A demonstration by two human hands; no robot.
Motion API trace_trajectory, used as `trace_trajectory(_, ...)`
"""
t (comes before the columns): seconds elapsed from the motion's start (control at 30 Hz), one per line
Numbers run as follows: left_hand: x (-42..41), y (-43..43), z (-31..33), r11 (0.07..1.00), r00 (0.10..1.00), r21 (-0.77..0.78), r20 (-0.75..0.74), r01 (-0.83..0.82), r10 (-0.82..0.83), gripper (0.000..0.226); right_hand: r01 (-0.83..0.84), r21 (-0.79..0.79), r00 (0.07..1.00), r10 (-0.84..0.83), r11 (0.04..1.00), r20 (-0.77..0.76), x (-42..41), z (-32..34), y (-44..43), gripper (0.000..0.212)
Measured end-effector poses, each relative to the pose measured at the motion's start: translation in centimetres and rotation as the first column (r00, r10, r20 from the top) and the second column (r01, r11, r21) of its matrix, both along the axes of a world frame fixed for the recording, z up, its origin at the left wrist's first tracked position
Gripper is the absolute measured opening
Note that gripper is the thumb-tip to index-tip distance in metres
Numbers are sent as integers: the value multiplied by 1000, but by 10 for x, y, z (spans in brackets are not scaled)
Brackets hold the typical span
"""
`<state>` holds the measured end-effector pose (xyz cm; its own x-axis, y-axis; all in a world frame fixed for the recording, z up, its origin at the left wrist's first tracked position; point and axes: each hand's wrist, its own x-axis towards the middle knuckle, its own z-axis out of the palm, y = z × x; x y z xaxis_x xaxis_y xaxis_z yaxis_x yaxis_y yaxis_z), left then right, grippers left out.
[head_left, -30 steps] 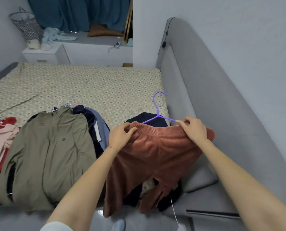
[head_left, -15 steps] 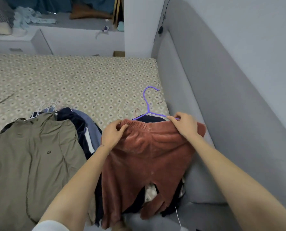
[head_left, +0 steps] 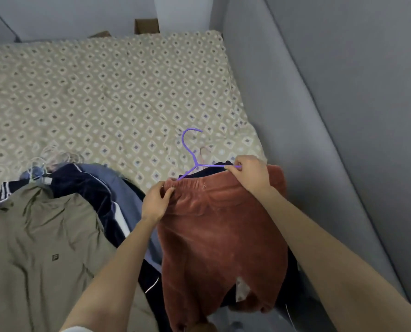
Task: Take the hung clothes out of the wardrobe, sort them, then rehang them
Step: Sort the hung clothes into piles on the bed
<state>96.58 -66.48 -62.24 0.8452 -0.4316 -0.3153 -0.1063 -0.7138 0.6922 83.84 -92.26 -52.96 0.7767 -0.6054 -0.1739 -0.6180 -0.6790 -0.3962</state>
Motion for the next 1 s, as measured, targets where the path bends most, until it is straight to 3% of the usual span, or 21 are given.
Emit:
trace_trajectory(0.17,14,-12,-63,999,998,36,-68,-6,9,22,-37,-13,997,36,999,-63,23,-61,-9,31)
trace_trajectory(0.33,19,-28,-107,997,991,65,-129,-34,42,27,-60,-146,992,43,988,-120,37,-104,-22,31)
trace_trajectory(0.57,8,-30,-117,998,982,40,-185,-38,45,33,-140,-316,989,115,938,-95,26,-117,-13,23)
trace_trajectory(0.7,-3,-17,-76,1000,1000,30,-26,-3,3,49,-252,-360,967,223,898,-121,20,-98,20,45)
trace_trajectory(0.83,-10,3,-35,991,979,95,173,97,-112,52,-262,-334,965,234,905,-121,12,-62,51,54)
trace_trajectory(1.0,-50,48,37,989,935,142,342,44,-91,57,-300,-349,952,301,888,-55,-12,3,102,60)
